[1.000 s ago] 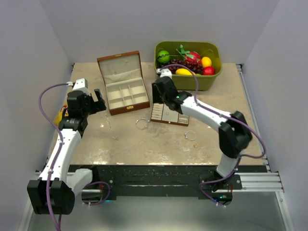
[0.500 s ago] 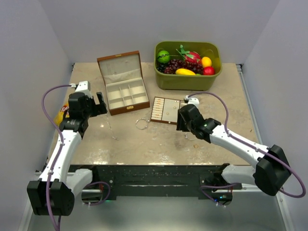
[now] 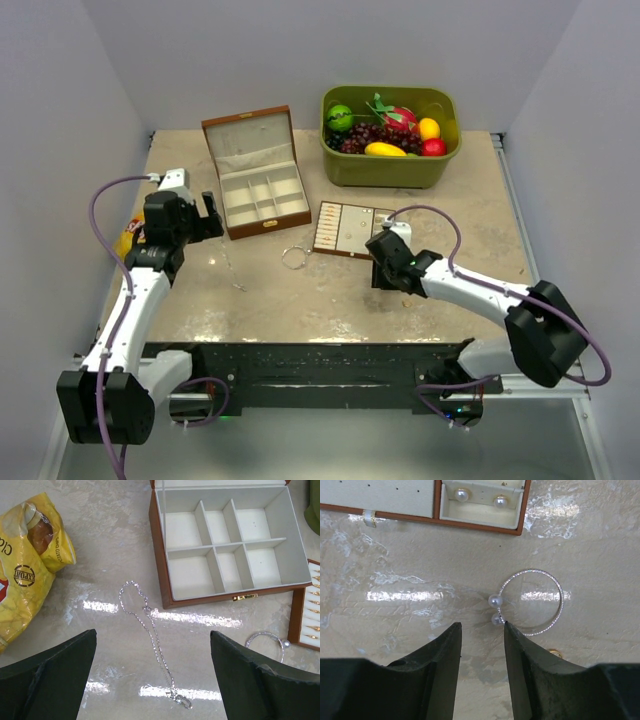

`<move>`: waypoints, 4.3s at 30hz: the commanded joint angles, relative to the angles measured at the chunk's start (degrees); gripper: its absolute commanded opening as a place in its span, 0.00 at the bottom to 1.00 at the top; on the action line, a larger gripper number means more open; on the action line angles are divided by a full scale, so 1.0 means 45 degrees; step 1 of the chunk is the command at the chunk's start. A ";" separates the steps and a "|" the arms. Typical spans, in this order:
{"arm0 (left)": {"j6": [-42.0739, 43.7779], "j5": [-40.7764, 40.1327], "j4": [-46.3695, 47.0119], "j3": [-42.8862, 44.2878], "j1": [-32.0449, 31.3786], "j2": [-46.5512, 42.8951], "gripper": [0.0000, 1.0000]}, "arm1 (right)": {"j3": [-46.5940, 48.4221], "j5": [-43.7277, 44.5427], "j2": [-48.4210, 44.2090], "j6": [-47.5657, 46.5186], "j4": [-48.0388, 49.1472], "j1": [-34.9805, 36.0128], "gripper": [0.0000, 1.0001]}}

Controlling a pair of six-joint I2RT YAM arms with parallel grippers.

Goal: Organize the mixed jewelry

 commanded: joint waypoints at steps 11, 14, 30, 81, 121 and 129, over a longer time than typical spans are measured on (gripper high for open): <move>0.0054 0.0670 0.0444 0.0222 -0.0062 0.0237 1.00 | -0.0159 0.0690 0.1177 0.0185 0.0872 -0.0057 0.42; 0.0054 0.0650 0.0424 0.0222 -0.0062 0.0256 1.00 | -0.0119 0.0729 0.1430 0.0009 0.1028 -0.0057 0.41; 0.0034 0.0611 0.0463 0.0378 -0.0043 0.0647 1.00 | 0.0427 0.1257 0.0943 -0.0245 0.0755 -0.0057 0.46; 0.0015 0.1236 0.0405 0.0495 -0.0043 0.1174 1.00 | 0.0525 0.0869 0.1355 0.0303 0.1283 -0.0038 0.05; -0.0180 0.0689 0.0483 0.0339 -0.0004 0.0139 1.00 | 1.6129 -0.3859 1.1310 -0.2355 0.2240 0.0646 0.13; -0.0180 0.0768 0.0503 0.0300 -0.0004 0.0139 1.00 | 1.6229 -0.3158 1.1997 -0.2413 0.1849 0.0646 0.13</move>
